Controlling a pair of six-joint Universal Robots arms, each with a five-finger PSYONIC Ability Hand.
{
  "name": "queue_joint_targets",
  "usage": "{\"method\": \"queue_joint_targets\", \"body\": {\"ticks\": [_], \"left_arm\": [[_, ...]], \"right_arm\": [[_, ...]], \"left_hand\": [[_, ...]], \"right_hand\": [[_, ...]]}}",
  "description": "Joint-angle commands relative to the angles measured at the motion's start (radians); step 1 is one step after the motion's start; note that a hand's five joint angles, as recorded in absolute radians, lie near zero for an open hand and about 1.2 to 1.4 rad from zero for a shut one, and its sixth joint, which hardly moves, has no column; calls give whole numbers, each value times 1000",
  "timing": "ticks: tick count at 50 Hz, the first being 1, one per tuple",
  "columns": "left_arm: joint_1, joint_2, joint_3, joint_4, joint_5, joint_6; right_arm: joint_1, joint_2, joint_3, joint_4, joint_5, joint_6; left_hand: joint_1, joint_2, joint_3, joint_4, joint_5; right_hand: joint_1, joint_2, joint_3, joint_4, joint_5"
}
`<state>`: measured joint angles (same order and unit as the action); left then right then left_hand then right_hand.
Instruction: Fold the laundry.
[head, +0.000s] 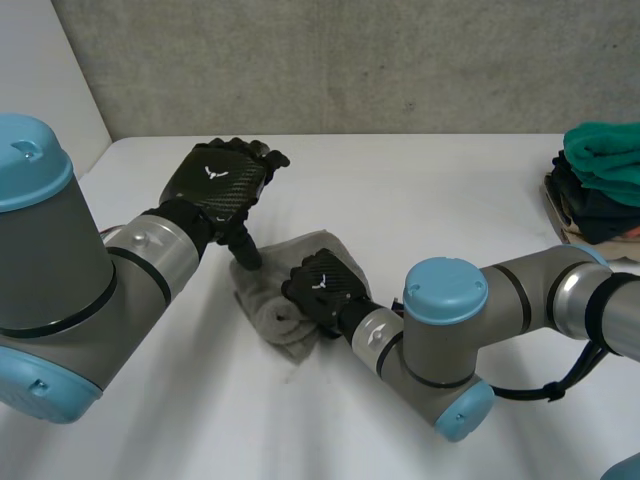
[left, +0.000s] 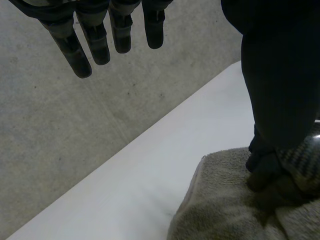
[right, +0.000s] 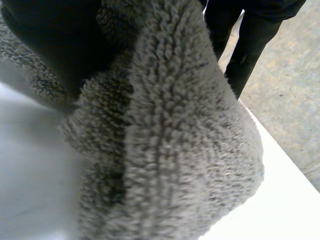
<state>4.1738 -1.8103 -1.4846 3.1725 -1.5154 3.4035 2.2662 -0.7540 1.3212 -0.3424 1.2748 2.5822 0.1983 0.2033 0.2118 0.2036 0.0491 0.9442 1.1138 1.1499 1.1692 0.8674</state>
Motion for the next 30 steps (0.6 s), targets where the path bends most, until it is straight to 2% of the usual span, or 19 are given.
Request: {"method": "queue_joint_targets", "body": {"ticks": [1, 11, 18, 23, 30], "left_arm": [[5, 2, 4, 1, 0, 0], [25, 9, 15, 4, 0, -1], [25, 11, 26, 14, 0, -1], [23, 11, 27, 15, 0, -1], [23, 11, 29, 17, 0, -1]], "right_arm": [[-14, -14, -71, -41, 11, -33], [-151, -99, -169, -159, -9, -20], [-319, -168, -263, -260, -78, 48], [-474, -188, -342, -316, -133, 179], [-718, -134, -493, -329, -268, 430]], "left_hand": [[9, 4, -4, 4, -16], [9, 4, -4, 4, -16], [12, 7, -1, 7, -13], [12, 7, -1, 7, -13], [12, 7, -1, 7, -13]], "right_hand": [[452, 282, 246, 227, 354], [452, 282, 246, 227, 354], [452, 282, 246, 227, 354], [452, 282, 246, 227, 354], [452, 282, 246, 227, 354]]}}
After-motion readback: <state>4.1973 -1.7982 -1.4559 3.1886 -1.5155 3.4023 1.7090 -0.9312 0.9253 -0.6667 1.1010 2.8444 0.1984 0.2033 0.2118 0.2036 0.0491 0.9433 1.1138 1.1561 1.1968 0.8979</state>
